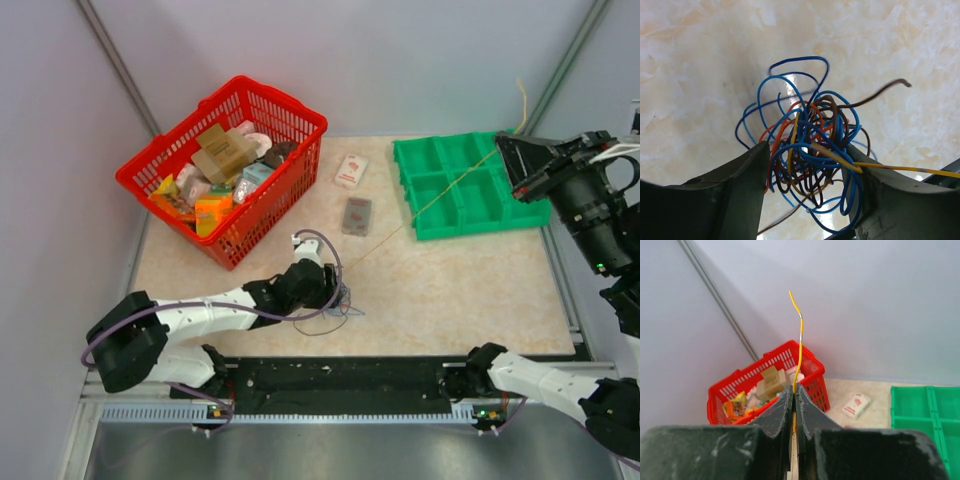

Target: Untangle the cables

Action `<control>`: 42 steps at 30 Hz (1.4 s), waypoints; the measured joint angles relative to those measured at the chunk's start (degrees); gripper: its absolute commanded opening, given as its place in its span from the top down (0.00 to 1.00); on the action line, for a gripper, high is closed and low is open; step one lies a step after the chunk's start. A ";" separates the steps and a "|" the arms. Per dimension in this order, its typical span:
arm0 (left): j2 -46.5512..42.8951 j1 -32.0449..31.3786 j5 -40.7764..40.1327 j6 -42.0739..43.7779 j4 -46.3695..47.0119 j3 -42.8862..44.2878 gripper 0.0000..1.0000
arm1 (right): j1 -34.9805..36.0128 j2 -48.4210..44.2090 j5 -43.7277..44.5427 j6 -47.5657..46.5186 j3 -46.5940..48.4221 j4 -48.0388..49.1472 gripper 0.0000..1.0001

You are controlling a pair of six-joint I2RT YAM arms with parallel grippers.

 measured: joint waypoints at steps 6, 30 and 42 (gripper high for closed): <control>0.46 0.00 -1.01 -0.04 -1.42 -0.85 0.40 | -0.02 1.57 0.15 0.07 3.87 1.51 1.00; -3.82 0.76 -2.67 2.69 -5.27 -4.39 0.42 | -0.02 7.78 0.63 -6.25 22.43 16.48 1.00; -11.34 0.76 8.39 11.17 -0.55 0.39 0.54 | -0.02 15.72 -7.56 -0.44 18.47 14.10 1.00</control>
